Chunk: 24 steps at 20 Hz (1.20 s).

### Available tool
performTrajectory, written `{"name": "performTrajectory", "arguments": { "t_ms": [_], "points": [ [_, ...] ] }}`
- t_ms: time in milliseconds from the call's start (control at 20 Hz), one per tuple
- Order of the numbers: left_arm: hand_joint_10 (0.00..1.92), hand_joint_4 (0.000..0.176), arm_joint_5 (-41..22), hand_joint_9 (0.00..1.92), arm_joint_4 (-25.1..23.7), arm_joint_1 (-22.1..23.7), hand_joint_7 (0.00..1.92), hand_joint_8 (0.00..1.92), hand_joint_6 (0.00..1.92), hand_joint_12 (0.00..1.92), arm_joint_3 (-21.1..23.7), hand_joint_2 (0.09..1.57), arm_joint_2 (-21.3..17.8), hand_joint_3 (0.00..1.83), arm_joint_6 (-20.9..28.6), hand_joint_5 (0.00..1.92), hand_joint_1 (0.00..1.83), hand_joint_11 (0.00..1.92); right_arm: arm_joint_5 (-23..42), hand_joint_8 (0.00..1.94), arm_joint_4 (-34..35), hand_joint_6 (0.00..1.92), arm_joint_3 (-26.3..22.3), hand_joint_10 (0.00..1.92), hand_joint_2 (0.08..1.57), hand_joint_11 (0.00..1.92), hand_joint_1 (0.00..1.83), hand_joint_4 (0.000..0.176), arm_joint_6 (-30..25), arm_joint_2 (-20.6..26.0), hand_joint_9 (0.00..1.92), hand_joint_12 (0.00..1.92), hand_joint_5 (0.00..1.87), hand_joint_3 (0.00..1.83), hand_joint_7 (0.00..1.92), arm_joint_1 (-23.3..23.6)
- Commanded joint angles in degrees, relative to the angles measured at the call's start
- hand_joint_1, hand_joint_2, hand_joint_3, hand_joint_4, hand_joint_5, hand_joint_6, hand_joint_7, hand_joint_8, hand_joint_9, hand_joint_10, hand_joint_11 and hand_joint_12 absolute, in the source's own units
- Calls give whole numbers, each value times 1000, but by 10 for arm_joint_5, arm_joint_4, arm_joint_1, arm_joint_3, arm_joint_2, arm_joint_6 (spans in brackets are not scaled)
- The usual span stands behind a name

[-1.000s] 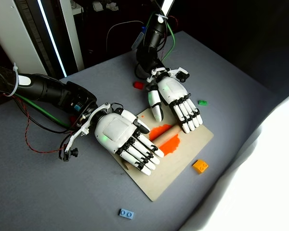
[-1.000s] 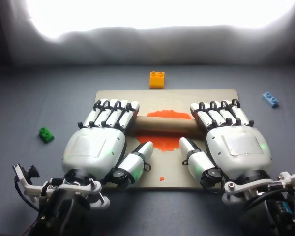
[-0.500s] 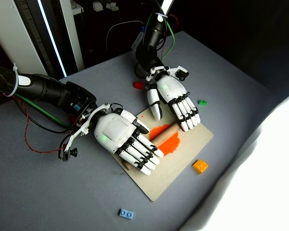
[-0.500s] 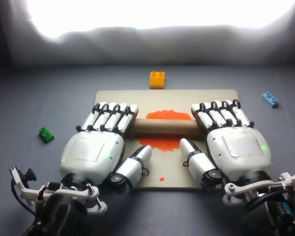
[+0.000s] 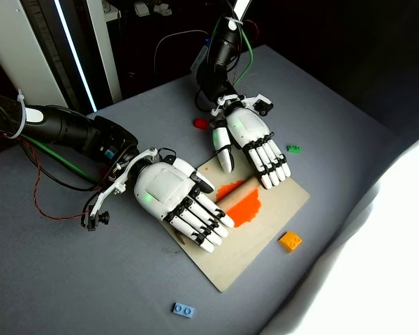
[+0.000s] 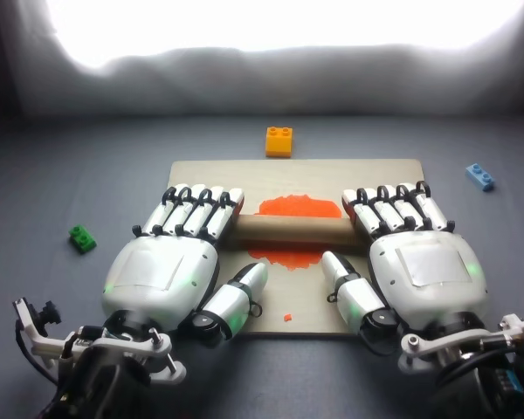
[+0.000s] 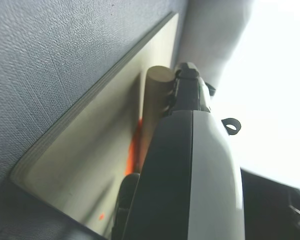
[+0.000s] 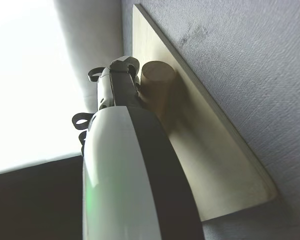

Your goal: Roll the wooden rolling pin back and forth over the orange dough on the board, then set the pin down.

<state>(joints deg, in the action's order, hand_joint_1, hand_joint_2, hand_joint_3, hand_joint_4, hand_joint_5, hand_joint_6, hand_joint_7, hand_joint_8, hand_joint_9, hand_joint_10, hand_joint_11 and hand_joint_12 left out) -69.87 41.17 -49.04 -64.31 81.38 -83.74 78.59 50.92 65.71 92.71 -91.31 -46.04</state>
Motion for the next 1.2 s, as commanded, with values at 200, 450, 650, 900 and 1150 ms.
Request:
{"name": "performTrajectory", "arguments": {
  "t_ms": [200,450,650,900,1150],
  "points": [
    [1,0,-31,86,-25,-9,151,1,2,63,7,1478,-8,0,-2,104,0,0,34,6,-19,8,-5,6,1486,0,0,0,4,1,209,300,265,0,284,-6],
    [4,0,-31,103,-32,-9,166,6,8,89,13,1480,-16,1,-1,120,0,0,38,4,-19,1,-8,9,1483,0,0,0,8,3,228,410,251,0,286,-10],
    [1,0,-31,94,-32,-13,160,2,4,36,22,1483,-21,2,5,114,0,9,43,3,-19,7,-10,1,1478,0,0,0,10,4,216,357,253,0,279,-13],
    [1,0,-51,85,-40,-20,156,1,1,49,33,1485,-28,1,12,123,0,0,49,2,-19,2,-14,4,1476,0,0,0,16,5,215,292,250,0,282,-16],
    [2,0,-54,91,-47,-20,150,0,0,82,35,1486,-31,1,18,108,0,0,55,1,-19,0,-18,0,1478,0,0,0,19,5,197,297,220,0,250,-17]
  ]
}}
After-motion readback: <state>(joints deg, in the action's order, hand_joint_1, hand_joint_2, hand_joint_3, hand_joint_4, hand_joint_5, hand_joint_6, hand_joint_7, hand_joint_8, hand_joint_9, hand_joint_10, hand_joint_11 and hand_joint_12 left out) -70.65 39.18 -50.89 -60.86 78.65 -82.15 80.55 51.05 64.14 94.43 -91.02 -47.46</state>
